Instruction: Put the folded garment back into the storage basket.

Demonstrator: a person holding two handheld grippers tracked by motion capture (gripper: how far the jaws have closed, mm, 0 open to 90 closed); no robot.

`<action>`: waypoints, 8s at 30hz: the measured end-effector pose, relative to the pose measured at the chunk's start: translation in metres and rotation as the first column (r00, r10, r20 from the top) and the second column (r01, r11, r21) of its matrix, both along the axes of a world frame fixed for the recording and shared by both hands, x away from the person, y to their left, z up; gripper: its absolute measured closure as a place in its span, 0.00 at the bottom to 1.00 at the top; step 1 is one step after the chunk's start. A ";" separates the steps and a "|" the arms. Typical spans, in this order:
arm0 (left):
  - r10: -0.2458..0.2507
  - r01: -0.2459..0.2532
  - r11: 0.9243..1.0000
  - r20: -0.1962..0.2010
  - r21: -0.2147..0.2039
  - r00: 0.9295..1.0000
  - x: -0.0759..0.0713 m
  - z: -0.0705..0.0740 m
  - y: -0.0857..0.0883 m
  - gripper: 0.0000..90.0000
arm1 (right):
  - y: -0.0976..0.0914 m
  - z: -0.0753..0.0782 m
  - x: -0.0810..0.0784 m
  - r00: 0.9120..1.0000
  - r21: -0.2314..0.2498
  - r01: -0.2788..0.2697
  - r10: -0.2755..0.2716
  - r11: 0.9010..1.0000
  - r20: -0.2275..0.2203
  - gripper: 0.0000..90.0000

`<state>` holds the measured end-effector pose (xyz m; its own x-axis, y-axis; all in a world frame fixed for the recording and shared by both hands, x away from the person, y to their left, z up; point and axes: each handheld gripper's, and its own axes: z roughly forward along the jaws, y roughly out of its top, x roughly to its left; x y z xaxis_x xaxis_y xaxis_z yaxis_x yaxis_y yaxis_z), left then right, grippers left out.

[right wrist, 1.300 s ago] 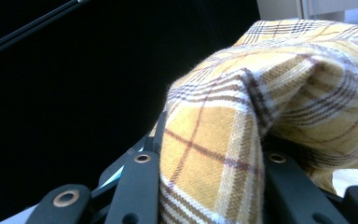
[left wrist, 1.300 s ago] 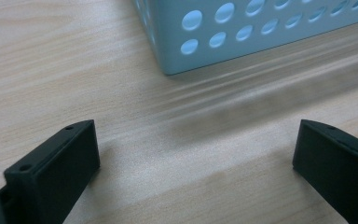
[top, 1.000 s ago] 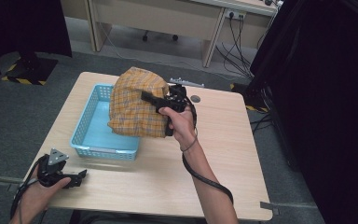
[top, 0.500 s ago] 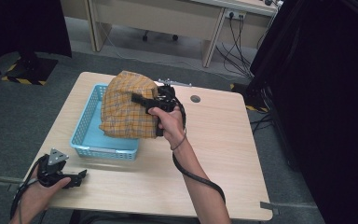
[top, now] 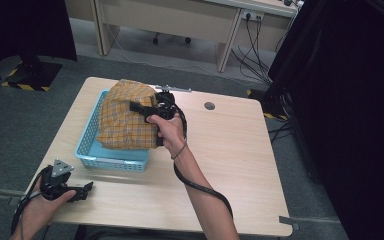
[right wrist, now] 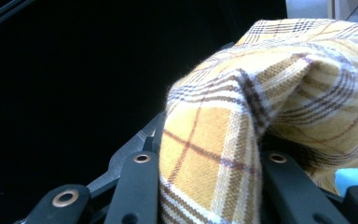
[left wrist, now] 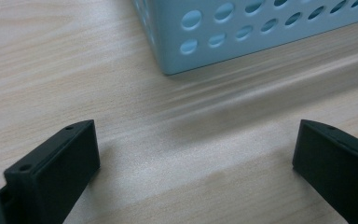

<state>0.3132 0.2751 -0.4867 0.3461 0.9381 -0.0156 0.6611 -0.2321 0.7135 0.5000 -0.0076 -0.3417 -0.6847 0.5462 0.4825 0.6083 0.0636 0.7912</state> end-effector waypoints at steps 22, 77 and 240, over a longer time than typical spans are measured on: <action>-0.003 0.003 1.000 0.000 0.000 1.000 0.000 0.000 0.000 0.00 | 0.022 -0.015 0.004 0.999 -0.009 -0.004 0.004 1.000 -0.047 0.77; -0.010 0.010 1.000 -0.005 -0.007 1.000 -0.001 0.000 0.000 0.00 | 0.039 -0.052 0.011 0.994 -0.153 -0.017 0.001 0.988 -0.107 0.65; 0.002 -0.002 1.000 0.002 0.004 1.000 0.000 0.000 0.001 0.00 | -0.124 -0.080 -0.055 0.995 -0.250 0.065 -0.045 0.966 0.088 0.10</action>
<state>0.3130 0.2758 -0.4868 0.3447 0.9386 -0.0112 0.6602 -0.2340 0.7137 0.4452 -0.1312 -0.4218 -0.6812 0.6811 0.2687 0.5513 0.2357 0.8003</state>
